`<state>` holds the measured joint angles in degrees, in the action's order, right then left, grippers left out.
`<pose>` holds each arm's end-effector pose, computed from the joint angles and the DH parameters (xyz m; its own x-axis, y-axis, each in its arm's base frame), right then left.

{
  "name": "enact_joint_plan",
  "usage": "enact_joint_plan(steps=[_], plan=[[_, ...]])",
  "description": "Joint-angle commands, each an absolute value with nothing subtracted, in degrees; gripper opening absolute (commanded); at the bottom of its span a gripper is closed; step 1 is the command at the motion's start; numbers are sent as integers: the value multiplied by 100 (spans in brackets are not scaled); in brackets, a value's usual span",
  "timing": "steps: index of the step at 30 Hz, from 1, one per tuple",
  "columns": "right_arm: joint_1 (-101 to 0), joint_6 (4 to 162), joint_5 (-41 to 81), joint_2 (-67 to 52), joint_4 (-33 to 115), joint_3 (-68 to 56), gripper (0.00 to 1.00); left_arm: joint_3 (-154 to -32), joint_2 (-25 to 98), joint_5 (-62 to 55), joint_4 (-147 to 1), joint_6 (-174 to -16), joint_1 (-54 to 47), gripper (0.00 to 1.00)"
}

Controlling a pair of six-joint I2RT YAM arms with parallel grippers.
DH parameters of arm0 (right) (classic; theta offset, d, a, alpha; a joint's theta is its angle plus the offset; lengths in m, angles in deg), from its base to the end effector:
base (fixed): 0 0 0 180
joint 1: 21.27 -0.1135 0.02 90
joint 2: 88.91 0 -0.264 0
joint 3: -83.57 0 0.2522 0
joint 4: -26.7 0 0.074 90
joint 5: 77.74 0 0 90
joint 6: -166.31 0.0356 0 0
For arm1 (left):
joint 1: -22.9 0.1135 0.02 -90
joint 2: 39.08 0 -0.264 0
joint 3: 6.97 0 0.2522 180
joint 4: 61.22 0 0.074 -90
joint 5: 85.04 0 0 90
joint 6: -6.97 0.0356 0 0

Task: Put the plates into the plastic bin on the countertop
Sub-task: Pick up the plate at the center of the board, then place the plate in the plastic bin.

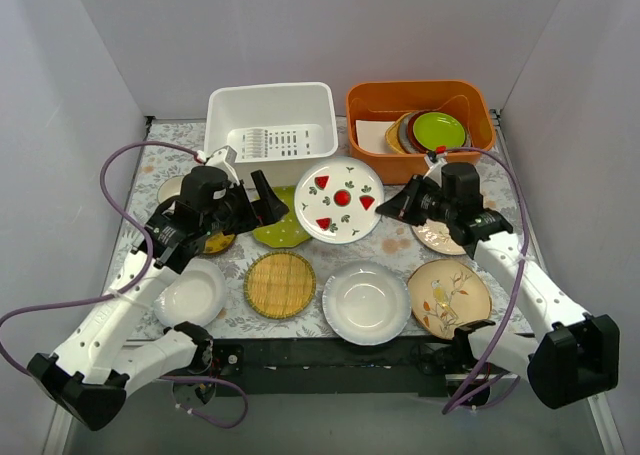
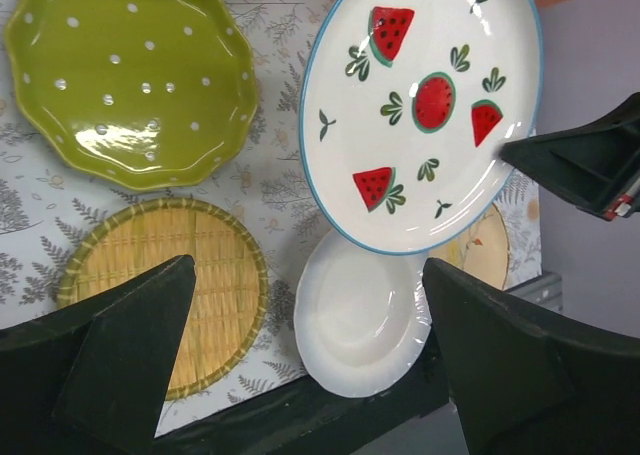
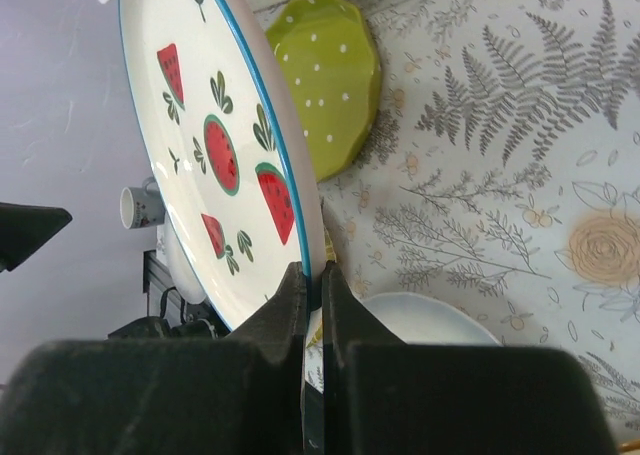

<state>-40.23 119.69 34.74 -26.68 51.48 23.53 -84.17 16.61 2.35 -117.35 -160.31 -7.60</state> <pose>0.2266 0.0922 0.2890 -0.7393 0.4171 -0.5287 -0.1579 0.6559 0.7382 0.1680 -0.1009 0.3618 -0.6339 -0.7576 -0.1560 -0.3588 0.4666 -0.8084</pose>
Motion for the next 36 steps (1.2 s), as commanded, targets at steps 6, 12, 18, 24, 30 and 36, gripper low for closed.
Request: enact_joint_plan(steps=[6,12,18,24,30,36], plan=[[-4157,11657,3889,-1914,4915,531,1,-8727,1841,1041,-12789,-15686,-769,98],[-4166,11577,3906,-1369,4995,-242,1,-8472,1770,1058,-12798,-15739,-725,98],[-4262,11534,3941,-797,5012,-762,1,-8208,1814,954,-12842,-15722,-541,98],[-4552,11323,3792,99,5389,-1964,1,-8304,2042,505,-12877,-15239,144,98],[-4711,11173,3625,1188,5856,-3581,1,-8278,2069,294,-12851,-15115,374,98],[-4711,11445,3801,2155,5935,-4741,1,-7997,2016,188,-12772,-15115,382,98]])
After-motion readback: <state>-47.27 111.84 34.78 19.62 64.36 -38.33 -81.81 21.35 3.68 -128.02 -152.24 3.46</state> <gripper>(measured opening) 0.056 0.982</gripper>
